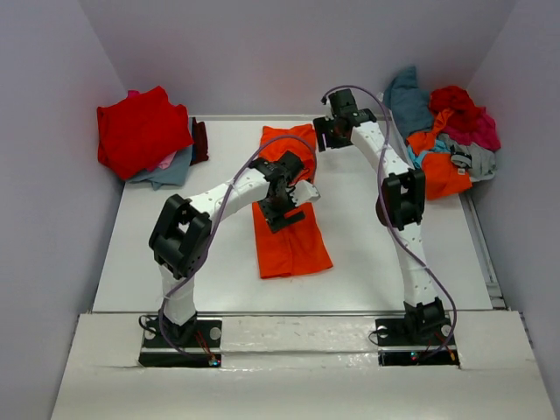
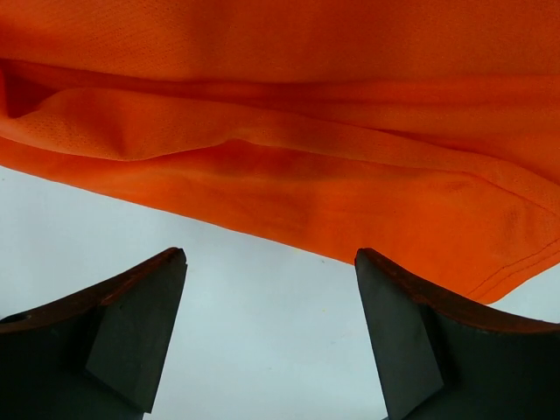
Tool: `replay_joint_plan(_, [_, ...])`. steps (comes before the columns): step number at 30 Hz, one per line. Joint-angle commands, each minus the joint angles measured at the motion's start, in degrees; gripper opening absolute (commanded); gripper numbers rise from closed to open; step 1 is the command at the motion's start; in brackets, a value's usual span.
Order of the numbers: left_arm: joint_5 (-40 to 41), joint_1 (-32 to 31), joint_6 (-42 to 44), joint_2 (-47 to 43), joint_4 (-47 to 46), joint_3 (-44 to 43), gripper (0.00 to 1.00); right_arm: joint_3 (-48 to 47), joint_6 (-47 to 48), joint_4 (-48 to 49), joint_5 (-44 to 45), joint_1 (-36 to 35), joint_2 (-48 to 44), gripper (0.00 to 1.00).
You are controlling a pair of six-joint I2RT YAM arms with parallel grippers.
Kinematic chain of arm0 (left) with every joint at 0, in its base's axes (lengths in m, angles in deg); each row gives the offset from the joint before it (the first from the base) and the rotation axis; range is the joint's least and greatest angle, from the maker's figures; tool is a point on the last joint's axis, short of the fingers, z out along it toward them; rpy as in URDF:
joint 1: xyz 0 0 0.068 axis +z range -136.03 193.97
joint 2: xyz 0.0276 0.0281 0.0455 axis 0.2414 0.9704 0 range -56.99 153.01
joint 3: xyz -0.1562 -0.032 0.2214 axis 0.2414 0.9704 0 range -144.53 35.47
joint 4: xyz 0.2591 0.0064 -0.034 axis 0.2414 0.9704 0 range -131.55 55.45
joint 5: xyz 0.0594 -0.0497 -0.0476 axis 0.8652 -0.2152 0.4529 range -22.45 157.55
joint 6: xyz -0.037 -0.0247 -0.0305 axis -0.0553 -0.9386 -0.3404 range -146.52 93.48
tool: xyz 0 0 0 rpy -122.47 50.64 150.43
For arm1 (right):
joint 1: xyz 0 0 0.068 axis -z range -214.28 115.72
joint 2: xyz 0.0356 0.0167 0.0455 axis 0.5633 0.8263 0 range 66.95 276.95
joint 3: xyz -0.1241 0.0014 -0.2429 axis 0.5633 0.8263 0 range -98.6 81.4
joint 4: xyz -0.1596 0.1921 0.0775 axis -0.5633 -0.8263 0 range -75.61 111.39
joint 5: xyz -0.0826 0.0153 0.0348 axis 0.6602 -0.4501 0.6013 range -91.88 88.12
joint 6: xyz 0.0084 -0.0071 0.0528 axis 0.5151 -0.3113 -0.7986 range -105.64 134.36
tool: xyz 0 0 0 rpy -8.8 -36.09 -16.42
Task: Fold and stack the t-shirts
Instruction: Fold the tshirt
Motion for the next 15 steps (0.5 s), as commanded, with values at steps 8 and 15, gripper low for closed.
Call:
replay_joint_plan(8, [-0.60,-1.76,1.69,1.79,2.90,-2.14,0.90,-1.84,-1.35,-0.33,-5.34,-0.50,1.94,0.71])
replay_joint_plan(15, [-0.51,-3.78,3.00,3.02,3.78,-4.43,0.90,2.11,-1.09,-0.51,-5.78,-0.50,0.71,0.71])
